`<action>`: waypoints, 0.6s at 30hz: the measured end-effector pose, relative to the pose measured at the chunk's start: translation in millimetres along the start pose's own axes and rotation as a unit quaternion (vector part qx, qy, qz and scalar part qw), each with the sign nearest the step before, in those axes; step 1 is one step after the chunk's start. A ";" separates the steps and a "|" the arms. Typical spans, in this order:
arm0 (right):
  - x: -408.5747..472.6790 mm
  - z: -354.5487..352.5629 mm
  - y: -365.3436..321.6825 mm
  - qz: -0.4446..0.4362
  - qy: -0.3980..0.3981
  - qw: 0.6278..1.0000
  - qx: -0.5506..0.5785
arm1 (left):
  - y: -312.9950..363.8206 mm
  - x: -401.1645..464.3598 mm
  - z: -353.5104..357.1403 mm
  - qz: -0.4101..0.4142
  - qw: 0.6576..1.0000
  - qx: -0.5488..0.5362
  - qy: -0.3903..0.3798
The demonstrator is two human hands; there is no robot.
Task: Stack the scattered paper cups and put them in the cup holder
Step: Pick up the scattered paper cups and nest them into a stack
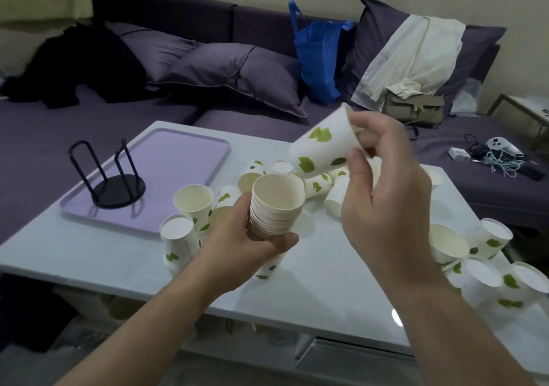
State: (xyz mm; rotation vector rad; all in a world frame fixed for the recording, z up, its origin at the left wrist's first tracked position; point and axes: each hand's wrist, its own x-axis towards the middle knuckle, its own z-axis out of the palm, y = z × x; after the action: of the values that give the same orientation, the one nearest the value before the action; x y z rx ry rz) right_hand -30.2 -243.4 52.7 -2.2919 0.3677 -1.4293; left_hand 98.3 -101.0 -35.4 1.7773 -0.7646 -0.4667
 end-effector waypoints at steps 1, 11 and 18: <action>-0.4 2.5 -4.0 -0.031 -0.007 1.000 0.000 | -1.2 0.2 -0.3 0.000 1.000 -0.003 -0.001; -24.5 17.0 2.3 -0.099 -0.239 0.966 0.024 | -0.8 1.5 -0.3 0.037 0.999 -0.031 -0.015; -20.7 6.1 34.1 0.017 -0.156 0.986 0.063 | -0.9 1.9 1.0 0.003 1.000 -0.012 -0.002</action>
State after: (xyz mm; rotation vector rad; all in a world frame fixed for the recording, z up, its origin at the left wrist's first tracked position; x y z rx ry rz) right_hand -34.0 -263.2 17.8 -2.3412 0.2135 -1.0227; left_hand 99.2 -102.8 -36.5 1.7528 -0.7631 -0.4733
